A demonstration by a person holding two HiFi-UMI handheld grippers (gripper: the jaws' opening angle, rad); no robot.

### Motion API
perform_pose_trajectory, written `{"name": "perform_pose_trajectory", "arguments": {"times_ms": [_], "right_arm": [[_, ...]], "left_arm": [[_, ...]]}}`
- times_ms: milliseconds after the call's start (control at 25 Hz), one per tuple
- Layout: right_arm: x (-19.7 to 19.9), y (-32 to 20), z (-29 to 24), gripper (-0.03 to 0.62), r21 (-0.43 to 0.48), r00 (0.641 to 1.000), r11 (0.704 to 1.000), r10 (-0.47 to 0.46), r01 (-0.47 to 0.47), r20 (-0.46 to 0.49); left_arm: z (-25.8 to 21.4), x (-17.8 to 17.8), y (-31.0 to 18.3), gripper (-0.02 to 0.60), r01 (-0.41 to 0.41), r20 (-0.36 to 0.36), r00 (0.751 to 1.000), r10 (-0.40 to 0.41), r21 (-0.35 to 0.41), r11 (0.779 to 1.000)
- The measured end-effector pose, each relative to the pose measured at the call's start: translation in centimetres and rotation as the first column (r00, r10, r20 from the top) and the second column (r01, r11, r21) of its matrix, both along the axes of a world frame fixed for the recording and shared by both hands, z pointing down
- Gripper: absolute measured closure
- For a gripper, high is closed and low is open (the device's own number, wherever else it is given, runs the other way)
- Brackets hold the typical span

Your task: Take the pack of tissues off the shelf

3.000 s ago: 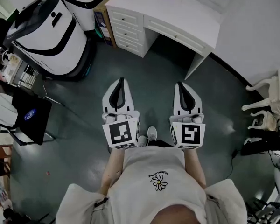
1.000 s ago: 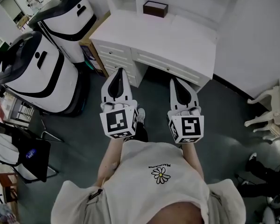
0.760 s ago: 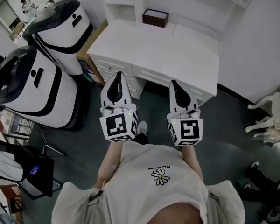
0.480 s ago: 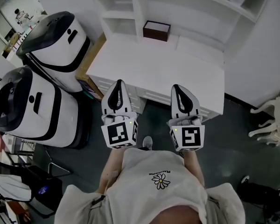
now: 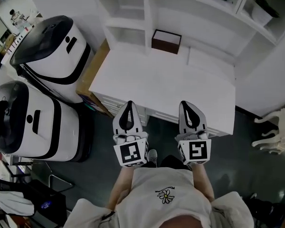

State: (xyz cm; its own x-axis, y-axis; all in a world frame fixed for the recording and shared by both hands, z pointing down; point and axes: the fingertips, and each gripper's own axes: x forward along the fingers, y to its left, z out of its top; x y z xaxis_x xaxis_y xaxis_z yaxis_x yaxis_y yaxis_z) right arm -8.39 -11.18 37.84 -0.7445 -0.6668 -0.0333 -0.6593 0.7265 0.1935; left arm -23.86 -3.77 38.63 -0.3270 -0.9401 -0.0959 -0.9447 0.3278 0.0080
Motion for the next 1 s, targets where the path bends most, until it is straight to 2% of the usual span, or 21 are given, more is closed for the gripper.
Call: {"name": "perform_pose_trajectory", "arguments": {"times_ms": [200,520,640,840,1000], "right_arm": [[-1.5,-0.2,0.2,0.592,-0.003,1.000,1.000,-0.022,0.022,-0.007],[-1.7,-1.1,1.2,0.592,-0.004,0.999,0.999,-0.037,0.037,-0.026],[-1.7,-1.5,1.3,0.592,-0.004,0.999,0.999,-0.049,0.049,-0.018],[-0.9,-3.1,0.7,0.592,-0.032,0.998,0.998,-0.053,0.054,0.016],[0.8,-4.6,0.2,0.592,-0.004,0.999,0.999,-0.043,0.043,0.022]], "left_arm": [[0.0,-0.2,0.1,0.583,-0.011,0.014,1.000,0.011,0.005,1.000],[1.4,0.1,-1.4,0.583,-0.004,-0.003,1.000,0.004,-0.034,0.999],[1.1,0.3,-2.2,0.583,0.000,0.003,1.000,0.000,-0.025,1.000],[0.6,1.9,-4.5,0.583,-0.009,0.006,1.000,0.009,-0.014,1.000],[0.5,3.8,-6.8,0.583,-0.040,0.010,0.999,0.040,-0.011,0.999]]}}
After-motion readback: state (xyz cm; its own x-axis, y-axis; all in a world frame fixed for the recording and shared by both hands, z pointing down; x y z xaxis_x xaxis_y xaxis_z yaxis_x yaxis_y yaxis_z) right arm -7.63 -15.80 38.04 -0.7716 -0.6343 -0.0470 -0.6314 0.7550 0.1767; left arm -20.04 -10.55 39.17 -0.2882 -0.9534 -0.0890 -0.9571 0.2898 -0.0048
